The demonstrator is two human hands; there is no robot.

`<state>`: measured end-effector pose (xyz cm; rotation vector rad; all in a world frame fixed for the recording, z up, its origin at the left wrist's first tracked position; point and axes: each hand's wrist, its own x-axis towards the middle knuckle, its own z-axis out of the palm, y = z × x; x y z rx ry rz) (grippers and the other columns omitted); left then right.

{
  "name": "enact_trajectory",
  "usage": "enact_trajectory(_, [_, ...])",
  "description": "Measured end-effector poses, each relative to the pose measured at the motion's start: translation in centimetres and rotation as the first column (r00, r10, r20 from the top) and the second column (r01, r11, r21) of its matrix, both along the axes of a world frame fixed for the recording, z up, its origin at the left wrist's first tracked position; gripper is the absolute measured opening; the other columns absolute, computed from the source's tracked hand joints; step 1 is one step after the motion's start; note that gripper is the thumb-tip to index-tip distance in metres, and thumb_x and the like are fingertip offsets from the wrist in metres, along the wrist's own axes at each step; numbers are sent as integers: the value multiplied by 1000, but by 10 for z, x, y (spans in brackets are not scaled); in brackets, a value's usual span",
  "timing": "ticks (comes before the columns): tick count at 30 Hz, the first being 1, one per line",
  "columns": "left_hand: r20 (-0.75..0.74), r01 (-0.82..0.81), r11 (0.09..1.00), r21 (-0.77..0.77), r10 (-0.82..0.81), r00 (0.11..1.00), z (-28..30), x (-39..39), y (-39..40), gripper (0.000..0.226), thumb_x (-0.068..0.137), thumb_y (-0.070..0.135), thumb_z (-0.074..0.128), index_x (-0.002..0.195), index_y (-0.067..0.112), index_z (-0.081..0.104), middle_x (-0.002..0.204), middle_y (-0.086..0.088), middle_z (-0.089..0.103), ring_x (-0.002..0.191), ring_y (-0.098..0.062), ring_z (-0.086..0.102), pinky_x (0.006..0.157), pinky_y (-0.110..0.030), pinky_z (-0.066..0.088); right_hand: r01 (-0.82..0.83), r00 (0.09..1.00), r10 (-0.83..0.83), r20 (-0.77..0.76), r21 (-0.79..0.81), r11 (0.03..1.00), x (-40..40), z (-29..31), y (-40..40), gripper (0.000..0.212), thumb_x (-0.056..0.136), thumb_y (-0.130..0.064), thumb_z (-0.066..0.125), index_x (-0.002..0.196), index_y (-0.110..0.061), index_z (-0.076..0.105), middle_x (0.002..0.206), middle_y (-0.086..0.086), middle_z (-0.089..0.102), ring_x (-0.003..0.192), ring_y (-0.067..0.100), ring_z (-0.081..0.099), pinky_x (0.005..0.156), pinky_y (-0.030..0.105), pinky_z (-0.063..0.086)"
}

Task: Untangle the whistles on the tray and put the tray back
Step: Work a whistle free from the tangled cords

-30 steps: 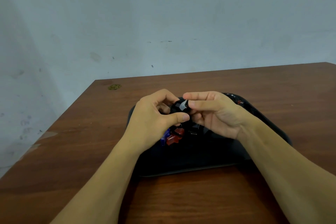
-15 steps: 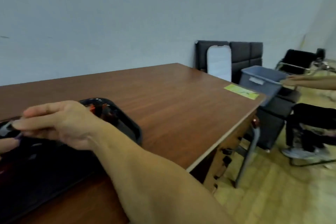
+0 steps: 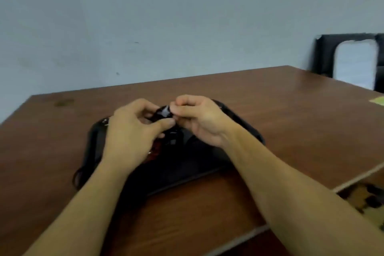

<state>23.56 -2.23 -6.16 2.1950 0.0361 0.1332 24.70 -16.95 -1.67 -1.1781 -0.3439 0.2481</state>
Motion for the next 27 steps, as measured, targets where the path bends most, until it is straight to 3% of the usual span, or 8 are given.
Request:
enact_trajectory(1, [163, 95, 988, -120, -75, 984, 27, -24, 21, 18, 76, 9, 84, 87, 14, 70, 78, -6, 73, 66, -13, 72, 66, -32, 62, 3, 1000, -2, -10, 43, 999, 6, -1, 12, 28, 90, 13, 58, 73, -11, 60, 78, 4, 66, 73, 13, 66, 72, 20, 58])
enact_trajectory(2, [316, 79, 989, -122, -36, 948, 43, -31, 23, 20, 74, 17, 87, 86, 17, 70, 73, -2, 73, 61, -13, 71, 63, -34, 61, 11, 1000, -11, 12, 18, 1000, 6, 1, 15, 27, 88, 13, 59, 74, -10, 59, 79, 5, 66, 75, 14, 66, 72, 20, 58])
enact_trajectory(3, [374, 106, 989, -104, -60, 925, 44, -31, 44, 21, 74, 21, 88, 85, 19, 69, 70, 0, 71, 59, -14, 70, 61, -34, 61, 18, 999, -17, 34, -14, 1000, 5, 0, 20, 25, 87, 12, 61, 75, -10, 59, 80, 5, 66, 76, 15, 66, 72, 21, 58])
enact_trajectory(8, [371, 64, 997, 39, -74, 926, 45, -29, 45, 23, 75, 28, 86, 82, 29, 65, 65, 9, 65, 63, -13, 64, 56, -19, 48, -39, 996, 48, 81, -113, 993, 5, 2, 17, 14, 70, -2, 71, 76, -9, 61, 76, 4, 67, 67, 12, 64, 69, 20, 57])
enact_trajectory(11, [369, 26, 996, 80, -54, 928, 43, -27, 54, 24, 76, 29, 86, 82, 28, 63, 64, 12, 61, 60, -6, 57, 52, -16, 42, -39, 996, 49, 71, -130, 991, 5, 1, 22, 12, 75, 2, 69, 78, -9, 63, 75, 4, 67, 64, 11, 63, 67, 20, 57])
enact_trajectory(16, [364, -9, 995, 95, -26, 931, 47, -28, 47, 23, 76, 31, 85, 85, 28, 64, 66, 12, 62, 61, -6, 59, 54, -22, 46, -5, 999, 11, 53, -107, 994, 4, 3, 23, 22, 88, 10, 60, 79, -9, 64, 74, 5, 66, 64, 13, 62, 66, 20, 57])
enact_trajectory(27, [337, -50, 998, 32, 36, 941, 45, -31, 47, 27, 73, 30, 88, 84, 24, 64, 67, 6, 65, 67, -22, 68, 63, -40, 56, 207, 915, -57, 400, -342, 917, 2, 3, 23, 17, 86, 5, 72, 82, -12, 68, 76, 0, 71, 69, 12, 68, 73, 23, 57])
